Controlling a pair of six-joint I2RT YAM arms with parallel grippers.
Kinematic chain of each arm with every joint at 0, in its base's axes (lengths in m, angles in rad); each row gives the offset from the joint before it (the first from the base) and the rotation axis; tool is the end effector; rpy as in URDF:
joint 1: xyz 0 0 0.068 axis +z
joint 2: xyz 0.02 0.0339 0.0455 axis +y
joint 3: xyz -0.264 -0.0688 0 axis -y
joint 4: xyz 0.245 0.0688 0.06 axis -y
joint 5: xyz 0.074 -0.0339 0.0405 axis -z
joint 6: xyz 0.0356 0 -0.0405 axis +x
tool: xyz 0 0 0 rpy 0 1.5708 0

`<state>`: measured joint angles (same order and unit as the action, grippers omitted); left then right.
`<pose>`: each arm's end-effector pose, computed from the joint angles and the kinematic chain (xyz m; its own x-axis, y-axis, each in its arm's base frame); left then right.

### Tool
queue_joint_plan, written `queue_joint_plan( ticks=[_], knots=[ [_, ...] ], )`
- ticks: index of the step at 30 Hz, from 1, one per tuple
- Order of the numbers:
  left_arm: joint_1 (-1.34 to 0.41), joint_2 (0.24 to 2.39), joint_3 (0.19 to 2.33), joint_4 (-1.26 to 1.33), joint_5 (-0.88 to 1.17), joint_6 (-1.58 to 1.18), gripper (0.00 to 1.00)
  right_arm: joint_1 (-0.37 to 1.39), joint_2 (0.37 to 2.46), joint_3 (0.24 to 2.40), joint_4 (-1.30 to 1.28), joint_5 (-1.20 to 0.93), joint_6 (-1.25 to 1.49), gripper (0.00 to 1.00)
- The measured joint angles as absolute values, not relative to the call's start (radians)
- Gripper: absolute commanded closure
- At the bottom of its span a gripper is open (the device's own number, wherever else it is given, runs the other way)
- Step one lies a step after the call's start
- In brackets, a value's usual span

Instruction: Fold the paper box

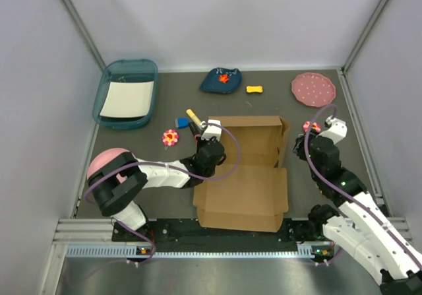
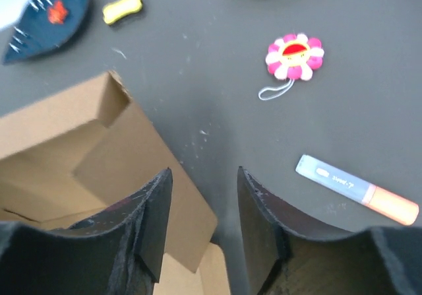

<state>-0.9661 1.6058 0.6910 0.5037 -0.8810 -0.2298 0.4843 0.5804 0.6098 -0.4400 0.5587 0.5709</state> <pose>0.2016 -0.2434 0.1812 -0.2489 0.1052 -0.9628 0.0666 0.9936 0.0913 0.1308 0.0475 0.2839 -0.2781 0.3714 -0.8858 0.2206 0.9223 0.3174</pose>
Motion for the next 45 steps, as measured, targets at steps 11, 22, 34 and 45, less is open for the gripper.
queue_joint_plan(
  ticks=[11,22,34,45],
  knots=[
    [-0.968,1.592,0.682,0.500,-0.871,-0.230,1.00,0.453,0.703,0.455,-0.239,0.340,0.524,0.36],
    [-0.968,1.592,0.682,0.514,-0.865,-0.205,1.00,0.447,0.771,0.421,-0.049,0.292,0.459,0.30],
    [-0.962,1.593,0.677,0.553,-0.862,-0.149,1.00,0.437,0.965,0.390,0.252,0.254,0.426,0.37],
    [-0.959,1.593,0.671,0.591,-0.861,-0.118,1.00,0.436,1.051,0.387,0.364,0.213,0.371,0.69]
  ],
)
